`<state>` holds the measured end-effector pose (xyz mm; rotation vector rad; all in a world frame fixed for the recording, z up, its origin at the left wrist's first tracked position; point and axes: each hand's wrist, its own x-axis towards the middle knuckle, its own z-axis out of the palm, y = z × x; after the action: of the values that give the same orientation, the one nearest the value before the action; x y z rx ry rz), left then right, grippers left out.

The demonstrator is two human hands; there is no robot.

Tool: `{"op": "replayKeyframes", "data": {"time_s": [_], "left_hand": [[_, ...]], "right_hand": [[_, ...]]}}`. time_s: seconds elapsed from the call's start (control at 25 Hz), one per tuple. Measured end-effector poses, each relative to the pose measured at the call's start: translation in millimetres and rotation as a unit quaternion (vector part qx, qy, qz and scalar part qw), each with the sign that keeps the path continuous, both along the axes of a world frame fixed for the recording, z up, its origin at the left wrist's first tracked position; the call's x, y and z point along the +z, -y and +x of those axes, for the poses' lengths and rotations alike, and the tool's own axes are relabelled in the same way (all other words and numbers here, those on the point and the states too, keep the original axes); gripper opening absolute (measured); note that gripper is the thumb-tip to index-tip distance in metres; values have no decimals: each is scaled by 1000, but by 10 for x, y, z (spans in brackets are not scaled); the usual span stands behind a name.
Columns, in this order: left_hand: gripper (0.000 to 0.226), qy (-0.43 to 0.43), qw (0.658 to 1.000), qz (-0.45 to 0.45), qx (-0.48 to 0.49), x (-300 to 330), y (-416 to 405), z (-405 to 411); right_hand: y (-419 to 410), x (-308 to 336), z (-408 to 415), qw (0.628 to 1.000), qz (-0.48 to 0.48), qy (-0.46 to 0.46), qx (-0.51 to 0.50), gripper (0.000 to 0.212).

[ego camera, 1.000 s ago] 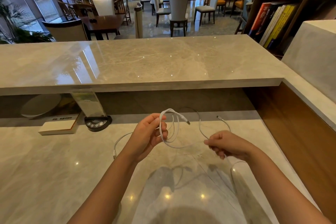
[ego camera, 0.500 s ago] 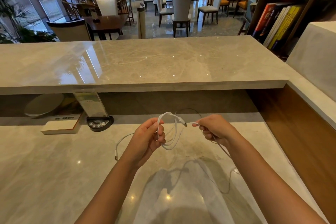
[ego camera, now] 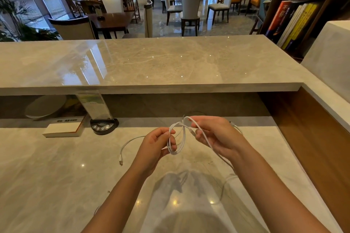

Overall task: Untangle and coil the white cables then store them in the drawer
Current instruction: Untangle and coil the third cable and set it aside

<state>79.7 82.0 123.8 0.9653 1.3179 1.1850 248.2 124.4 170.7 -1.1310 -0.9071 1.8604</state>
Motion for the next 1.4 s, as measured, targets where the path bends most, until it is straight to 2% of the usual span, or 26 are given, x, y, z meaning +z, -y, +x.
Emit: {"op": "replayKeyframes", "data": {"time_s": [0.12, 0.28, 0.32, 0.44, 0.56, 0.64, 0.72, 0.76, 0.84, 0.92, 1.0, 1.12, 1.24, 1.32, 1.4], "left_hand": [[22, 50, 999, 3, 4, 28, 16, 87], [23, 97, 995, 4, 1, 43, 42, 137], [24, 108, 994, 2, -3, 40, 44, 135], [23, 150, 989, -9, 8, 39, 34, 114], [19, 277, 959, 4, 51, 40, -40, 15], [20, 357, 931, 24, 75, 33, -98, -105], [23, 398, 913, 36, 83, 25, -124, -224], [24, 407, 909, 36, 78, 21, -122, -262], [22, 414, 907, 37, 60, 12, -106, -296], [15, 413, 909, 41, 42, 1, -93, -296], [13, 411, 911, 36, 29, -21, -90, -286], [11, 405, 914, 21, -3, -21, -80, -278], [10, 337, 939, 9, -68, -3, -43, -257], [16, 258, 959, 0, -117, -9, -7, -202], [22, 192, 971, -13, -145, -20, 25, -136]], "right_hand": [[208, -99, -165, 978, 144, 151, 7, 25], [370, -324, -316, 884, 327, 333, -33, 24], [377, -350, -340, 874, 341, 345, -37, 24], [358, -377, -379, 882, 317, 346, -48, 40], [383, -469, -353, 888, 302, 346, -25, 40], [442, -564, -263, 899, 292, 323, 49, 23], [446, -606, -94, 911, 259, 267, 177, 6], [423, -610, 17, 909, 238, 236, 247, 14], [340, -606, 230, 905, 193, 186, 330, 27], [212, -596, 411, 903, 175, 187, 345, 30], [82, -565, 554, 879, 185, 245, 366, 26], [-79, -499, 673, 817, 191, 342, 423, 22], [-250, -398, 643, 807, 187, 451, 333, 22], [-363, -303, 525, 777, 217, 539, 241, 26], [-409, -214, 341, 755, 250, 581, 175, 28]]}}
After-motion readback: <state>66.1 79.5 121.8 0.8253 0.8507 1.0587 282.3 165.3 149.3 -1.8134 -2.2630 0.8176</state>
